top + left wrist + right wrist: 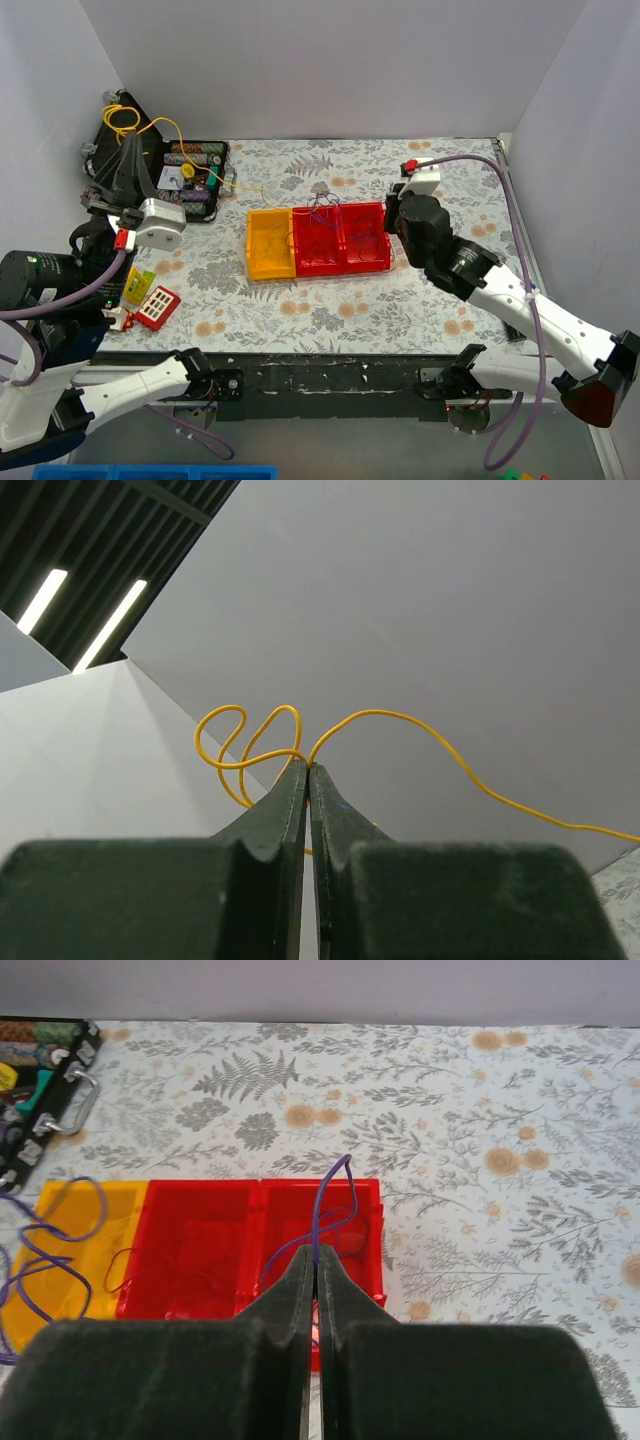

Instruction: Untangle the cables

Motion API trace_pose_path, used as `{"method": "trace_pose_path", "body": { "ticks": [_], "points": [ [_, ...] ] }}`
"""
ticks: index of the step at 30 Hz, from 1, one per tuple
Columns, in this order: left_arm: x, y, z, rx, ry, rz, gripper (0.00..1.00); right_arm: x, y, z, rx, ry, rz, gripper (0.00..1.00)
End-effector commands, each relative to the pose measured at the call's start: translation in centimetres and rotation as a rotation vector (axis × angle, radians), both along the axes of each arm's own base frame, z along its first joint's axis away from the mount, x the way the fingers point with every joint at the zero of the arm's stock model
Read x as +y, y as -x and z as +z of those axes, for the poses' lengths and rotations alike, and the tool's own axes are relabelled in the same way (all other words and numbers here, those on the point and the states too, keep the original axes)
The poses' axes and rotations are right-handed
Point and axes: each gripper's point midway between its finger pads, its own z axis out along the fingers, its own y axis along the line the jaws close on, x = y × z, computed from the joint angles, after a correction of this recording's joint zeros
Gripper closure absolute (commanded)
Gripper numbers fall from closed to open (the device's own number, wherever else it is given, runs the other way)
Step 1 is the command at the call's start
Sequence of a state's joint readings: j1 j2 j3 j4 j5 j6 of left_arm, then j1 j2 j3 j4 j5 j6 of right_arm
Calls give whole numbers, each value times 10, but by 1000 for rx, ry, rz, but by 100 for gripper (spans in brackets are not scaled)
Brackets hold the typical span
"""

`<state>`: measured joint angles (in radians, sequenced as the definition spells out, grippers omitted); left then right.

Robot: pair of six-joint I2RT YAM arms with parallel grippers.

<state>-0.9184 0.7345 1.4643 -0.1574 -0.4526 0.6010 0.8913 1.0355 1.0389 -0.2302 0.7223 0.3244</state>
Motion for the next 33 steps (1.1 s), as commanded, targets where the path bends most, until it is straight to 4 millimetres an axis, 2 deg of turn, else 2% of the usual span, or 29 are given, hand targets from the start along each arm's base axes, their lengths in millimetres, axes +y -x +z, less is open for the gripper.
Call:
{"method": "trace_pose_path", "body": {
  "ticks": [1,5,8,12,15,21,24,30,33],
  "points": [
    [-16,-1,-6,-6,-36,-58,100,-6,-36,56,-150,-32,-31,99],
    [-25,-5,-11,1,-59,-70,100,-8,-59,77,-179,-61,-34,99],
    [-28,-6,-15,4,-71,-70,100,-2,-63,108,-229,-95,-1,99],
    [-28,-7,-16,4,-81,-67,100,3,-69,124,-250,-104,13,99],
    [-28,-6,-17,1,-91,-62,100,6,-73,118,-236,-104,15,99],
    [-24,-5,-21,0,-96,-52,100,8,-78,79,-163,-94,6,99],
    [-22,-4,-22,-2,-99,-47,100,9,-76,68,-142,-104,10,99],
    [-20,-3,-21,-6,-98,-39,100,11,-74,77,-151,-123,24,99],
    [-20,-3,-21,-6,-96,-39,100,12,-73,95,-184,-136,41,99]
  ]
}}
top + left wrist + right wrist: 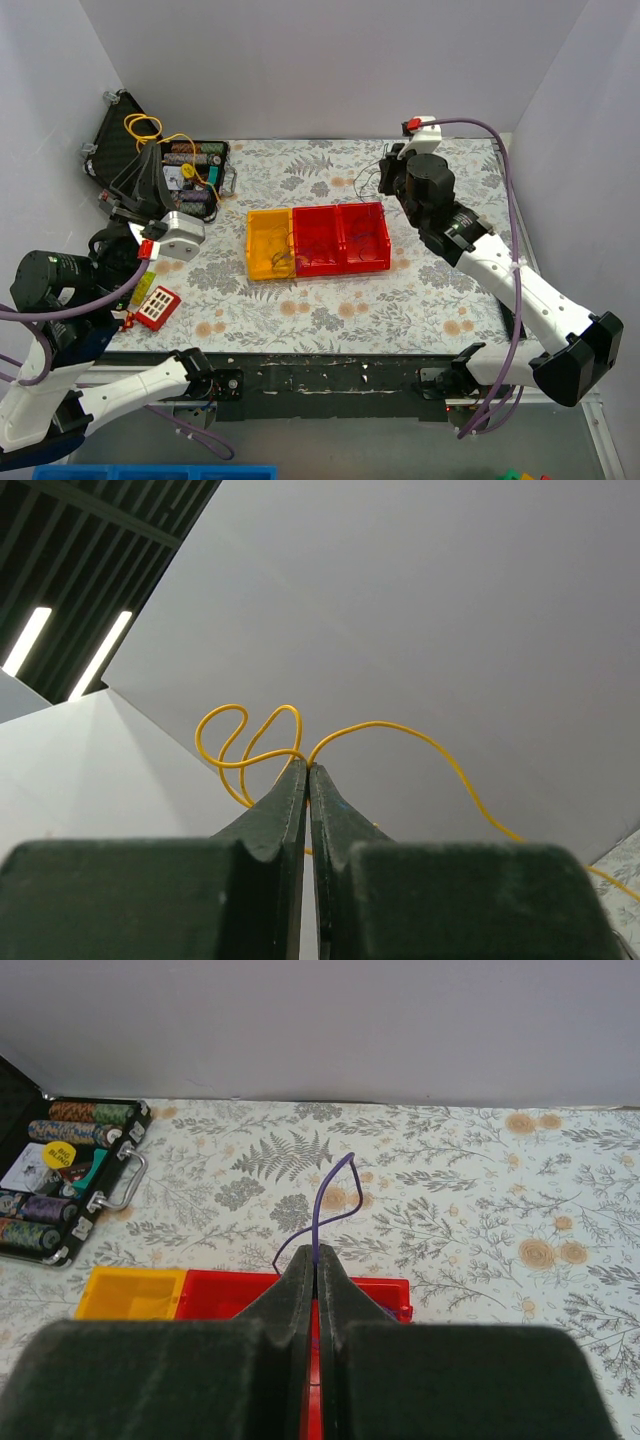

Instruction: Untangle the cables

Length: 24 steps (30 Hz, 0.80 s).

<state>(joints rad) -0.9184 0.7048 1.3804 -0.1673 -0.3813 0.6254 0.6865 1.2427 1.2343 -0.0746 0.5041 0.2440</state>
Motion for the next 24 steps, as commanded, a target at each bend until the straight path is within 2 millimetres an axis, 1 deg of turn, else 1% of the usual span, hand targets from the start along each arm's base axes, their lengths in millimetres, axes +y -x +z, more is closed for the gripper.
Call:
{"method": "trace_pose_path", "body": {
  "ticks": [1,3,5,7,9,13,19,20,21,24],
  "points": [
    [1,0,0,-5,-4,7,100,1,3,58,-113,-88,28,99],
    [1,0,0,-8,-7,10,100,3,4,72,-134,-102,39,99],
    [2,0,1,-11,-4,11,100,3,5,79,-142,-110,42,99],
    [3,1,3,-16,0,14,100,3,5,75,-132,-109,40,99],
    [4,2,4,-18,1,14,100,4,4,61,-107,-103,39,99],
    [5,3,5,-23,-3,18,100,5,4,19,-37,-83,33,99],
    [6,4,6,-26,0,15,100,0,5,-55,84,-36,-4,99],
    [6,3,6,-22,2,17,100,1,4,-60,81,-42,-11,99],
    [6,3,6,-23,1,18,100,0,3,-70,98,-30,-13,99],
    [5,3,4,-24,-5,17,100,-2,0,-94,139,-4,-31,99]
  ]
}}
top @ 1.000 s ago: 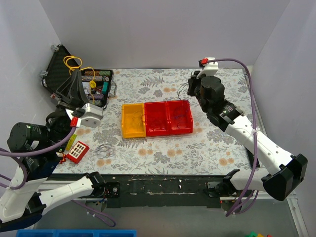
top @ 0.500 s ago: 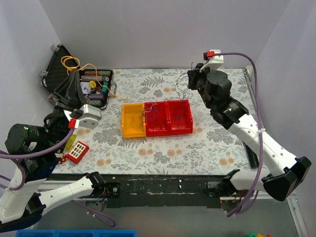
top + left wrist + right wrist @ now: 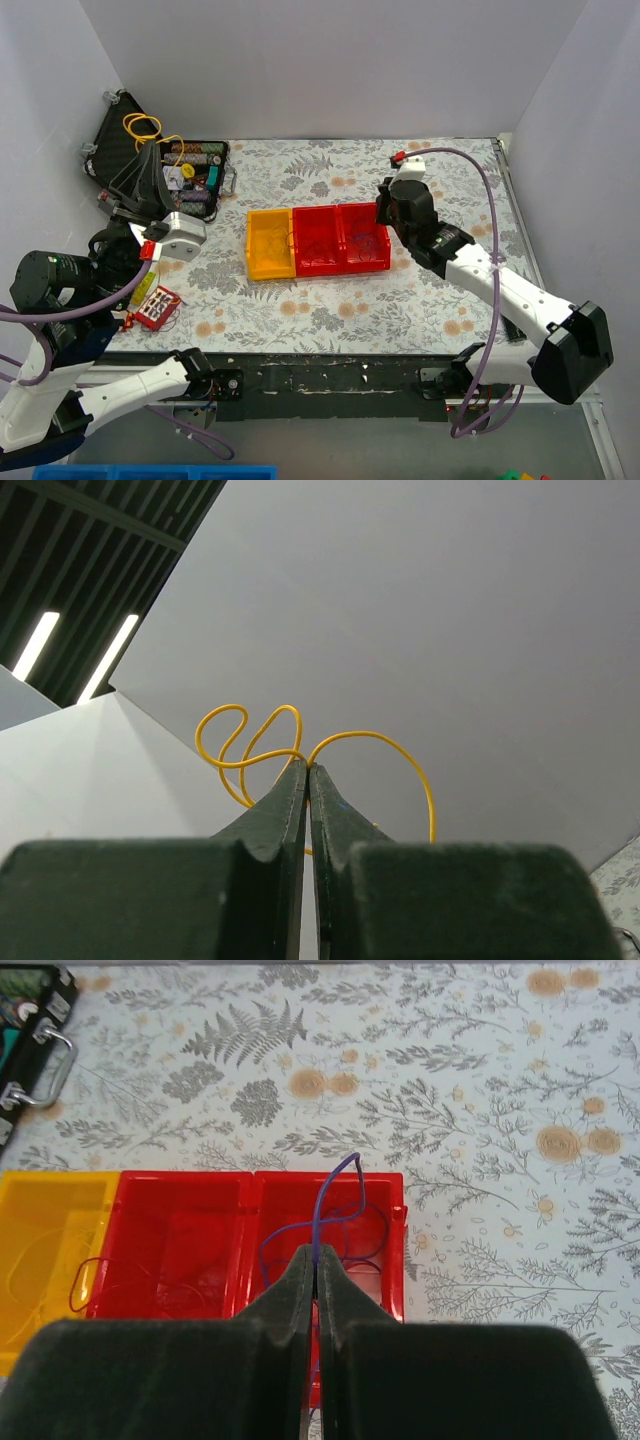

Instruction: Untangle the cables

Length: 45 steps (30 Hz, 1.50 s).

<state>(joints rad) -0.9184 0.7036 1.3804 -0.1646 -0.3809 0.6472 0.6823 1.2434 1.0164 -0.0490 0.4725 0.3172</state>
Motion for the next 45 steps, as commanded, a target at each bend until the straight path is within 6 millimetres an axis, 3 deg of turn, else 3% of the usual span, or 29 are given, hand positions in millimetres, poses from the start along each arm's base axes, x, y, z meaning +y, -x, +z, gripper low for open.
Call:
{"method": "trace_pose_path", "body": {
  "ticks": [1,7,13,18,23,27,30,33,38,45],
  "points": [
    [3,1,2,-12,2,7,100,-1,-12,-2,-23,-39,-48,99],
    [2,2,3,-20,-2,2,100,0,-17,-59,86,31,-50,99],
    [1,4,5,-26,-1,-12,100,23,-19,-116,220,31,25,99],
    [0,4,10,-23,11,-22,100,36,-27,-142,292,40,47,99],
    [-1,4,10,-26,5,-22,100,36,-40,-156,325,70,28,99],
    [0,5,10,-29,3,-23,100,36,-50,-146,321,56,23,95],
    [0,5,11,-31,2,-23,100,42,-50,-126,288,16,51,80],
    [-2,5,11,-34,-6,-30,100,49,-45,-108,266,-22,94,71],
    [-4,6,7,-35,-43,-30,100,58,-26,-68,205,-104,198,39],
    [-11,7,4,-60,-110,-41,100,65,16,-26,100,-166,375,35]
  ]
}}
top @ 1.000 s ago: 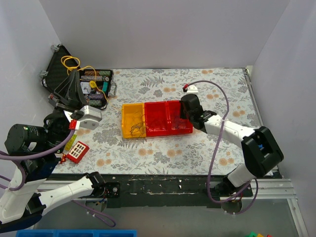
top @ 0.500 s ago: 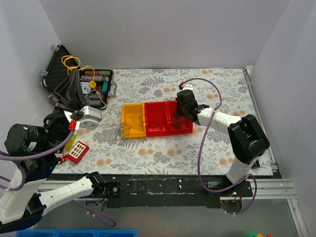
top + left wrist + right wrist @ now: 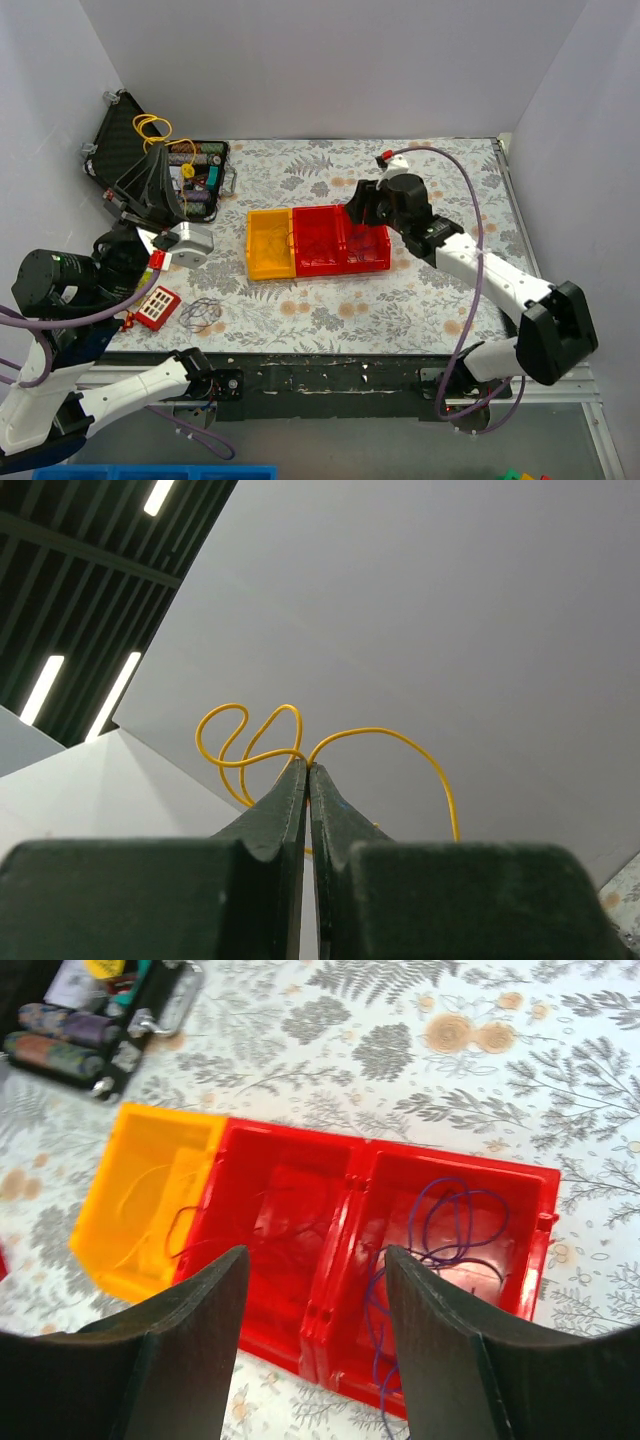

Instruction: Untangle the cables

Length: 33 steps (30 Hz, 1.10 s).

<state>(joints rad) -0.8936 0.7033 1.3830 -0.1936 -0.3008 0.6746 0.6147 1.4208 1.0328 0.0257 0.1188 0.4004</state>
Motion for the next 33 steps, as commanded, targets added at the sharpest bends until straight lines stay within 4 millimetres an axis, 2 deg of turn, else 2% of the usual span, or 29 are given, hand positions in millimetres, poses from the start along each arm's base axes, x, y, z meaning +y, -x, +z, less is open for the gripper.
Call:
{"method": "trace_pose_path", "body": {
  "ticks": [1,9,10,12,17,24,26,29,33],
  "points": [
    [-4,5,5,-37,-47,-17,100,23,40,28,-92,-88,217,35],
    [-19,9,5,-52,-62,-94,100,66,135,45,-235,-264,628,30],
    [-22,8,3,-54,-76,-97,100,68,144,39,-237,-274,644,29],
    [-29,7,-1,-61,-105,-114,100,74,156,41,-261,-294,676,28],
    [-49,3,-14,-72,-181,-147,100,94,174,34,-257,-286,714,26],
    [-62,-2,-14,-70,-200,-172,100,125,173,27,-228,-360,675,26],
    [-63,-3,-13,-70,-200,-174,100,143,172,15,-184,-346,681,25],
    [-63,-3,-10,-77,-198,-171,100,166,185,0,-157,-312,722,25],
    [-59,-1,-8,-81,-190,-165,100,181,207,-6,-142,-320,778,23]
  ]
}}
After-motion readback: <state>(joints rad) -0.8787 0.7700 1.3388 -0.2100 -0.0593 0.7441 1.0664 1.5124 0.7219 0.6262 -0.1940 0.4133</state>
